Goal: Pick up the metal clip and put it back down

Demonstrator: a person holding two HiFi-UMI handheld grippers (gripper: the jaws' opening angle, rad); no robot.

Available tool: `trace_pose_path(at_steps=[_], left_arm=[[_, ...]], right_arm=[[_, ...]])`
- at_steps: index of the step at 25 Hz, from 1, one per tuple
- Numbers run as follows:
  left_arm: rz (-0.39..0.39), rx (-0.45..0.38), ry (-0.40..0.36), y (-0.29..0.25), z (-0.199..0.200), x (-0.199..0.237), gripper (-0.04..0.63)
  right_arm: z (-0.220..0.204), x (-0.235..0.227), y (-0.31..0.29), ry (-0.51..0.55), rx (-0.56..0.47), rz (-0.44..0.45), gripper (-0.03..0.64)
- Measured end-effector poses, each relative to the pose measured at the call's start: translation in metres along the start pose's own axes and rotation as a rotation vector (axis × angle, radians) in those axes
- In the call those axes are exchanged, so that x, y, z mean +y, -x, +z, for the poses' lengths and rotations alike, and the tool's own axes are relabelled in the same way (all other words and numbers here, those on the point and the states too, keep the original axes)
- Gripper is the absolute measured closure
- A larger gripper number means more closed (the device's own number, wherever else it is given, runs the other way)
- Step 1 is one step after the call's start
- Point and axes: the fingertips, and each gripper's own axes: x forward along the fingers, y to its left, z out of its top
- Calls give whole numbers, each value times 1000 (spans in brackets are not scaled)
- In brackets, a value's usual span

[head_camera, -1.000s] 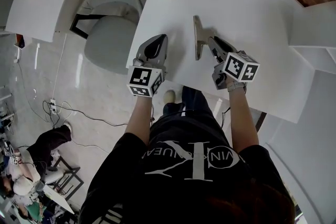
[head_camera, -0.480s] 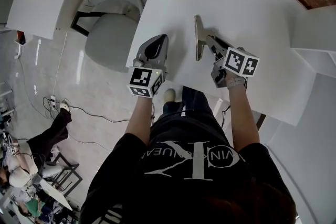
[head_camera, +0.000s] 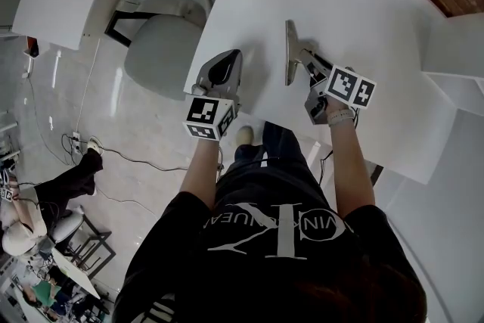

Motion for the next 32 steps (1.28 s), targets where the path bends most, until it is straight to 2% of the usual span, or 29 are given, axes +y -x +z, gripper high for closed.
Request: trace_pose_path(at_steps=[8,19,32], left_arm=[[10,18,11,11,-2,3,584],[-2,-15,-8,26,-1,8,584],[-44,-63,-17,40,15,3,584]], right_arm=[[0,4,4,-17,-44,11,580],[5,21,18,8,-129,23,586],[19,44,56,84,-250,-16,588]])
